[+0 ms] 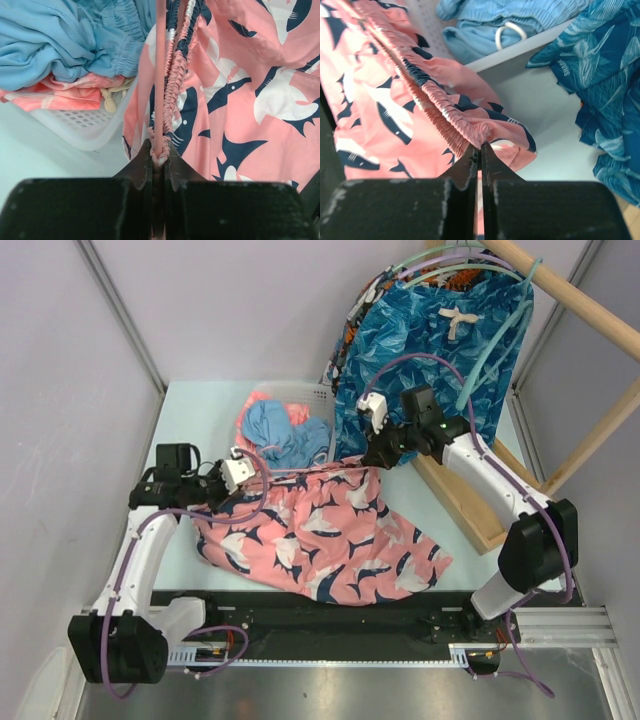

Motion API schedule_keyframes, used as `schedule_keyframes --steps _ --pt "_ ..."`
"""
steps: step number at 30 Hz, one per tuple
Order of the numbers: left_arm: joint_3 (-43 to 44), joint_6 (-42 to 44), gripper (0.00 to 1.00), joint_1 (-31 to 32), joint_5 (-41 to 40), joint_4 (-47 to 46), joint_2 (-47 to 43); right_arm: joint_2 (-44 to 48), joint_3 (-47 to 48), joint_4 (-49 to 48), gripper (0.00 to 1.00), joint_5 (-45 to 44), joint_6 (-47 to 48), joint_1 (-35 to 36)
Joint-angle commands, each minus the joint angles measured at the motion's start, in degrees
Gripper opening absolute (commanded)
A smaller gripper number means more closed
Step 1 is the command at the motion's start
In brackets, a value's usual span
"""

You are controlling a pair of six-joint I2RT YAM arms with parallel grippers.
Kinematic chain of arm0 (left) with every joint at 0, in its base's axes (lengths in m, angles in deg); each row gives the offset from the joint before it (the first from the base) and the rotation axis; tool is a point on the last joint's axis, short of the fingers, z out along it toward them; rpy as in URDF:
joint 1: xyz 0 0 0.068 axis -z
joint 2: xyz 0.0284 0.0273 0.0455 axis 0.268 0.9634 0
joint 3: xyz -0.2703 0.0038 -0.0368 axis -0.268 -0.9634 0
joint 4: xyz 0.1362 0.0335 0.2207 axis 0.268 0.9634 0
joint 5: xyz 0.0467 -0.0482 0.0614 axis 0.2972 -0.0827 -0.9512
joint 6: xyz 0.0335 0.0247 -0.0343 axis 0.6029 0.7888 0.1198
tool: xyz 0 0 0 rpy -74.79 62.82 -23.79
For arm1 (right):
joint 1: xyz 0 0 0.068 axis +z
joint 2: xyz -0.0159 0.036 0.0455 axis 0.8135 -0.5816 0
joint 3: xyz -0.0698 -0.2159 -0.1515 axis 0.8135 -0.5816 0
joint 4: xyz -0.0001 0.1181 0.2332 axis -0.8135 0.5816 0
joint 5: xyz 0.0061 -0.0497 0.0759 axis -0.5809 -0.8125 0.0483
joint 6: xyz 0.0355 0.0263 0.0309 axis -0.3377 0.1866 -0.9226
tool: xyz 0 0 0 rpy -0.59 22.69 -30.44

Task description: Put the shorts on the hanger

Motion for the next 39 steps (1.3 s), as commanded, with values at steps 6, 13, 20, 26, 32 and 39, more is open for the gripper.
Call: schedule_keyframes --steps 6,13,20,26,32,39 --pt "3.36 -4.52 0.00 6.94 -7.63 -2.93 2.67 7.10 0.62 3.01 0.02 -4.52 -0.68 5.50" --pt "3.98 -8.67 0.00 11.87 -6.31 -4.70 2.06 8.07 0.62 0.99 0.58 -1.72 -0.68 8.42" --pt "4.42 -10.34 0.00 15.30 -5.78 -4.78 0.92 8.60 0.62 -7.44 0.66 0.84 4.67 12.20" --pt "4.33 -12.18 0.00 15.92 -4.38 -4.96 0.74 5.18 0.53 -15.44 0.67 6.27 9.68 15.89" --pt "2.75 -12.36 0.00 16.01 -3.76 -5.57 -0.40 1.22 0.18 -19.40 0.61 10.77 16.35 16.51" --pt "2.05 -13.42 0.00 16.01 -3.58 -6.28 -1.10 -0.81 -1.14 -18.53 0.44 14.90 20.31 16.86"
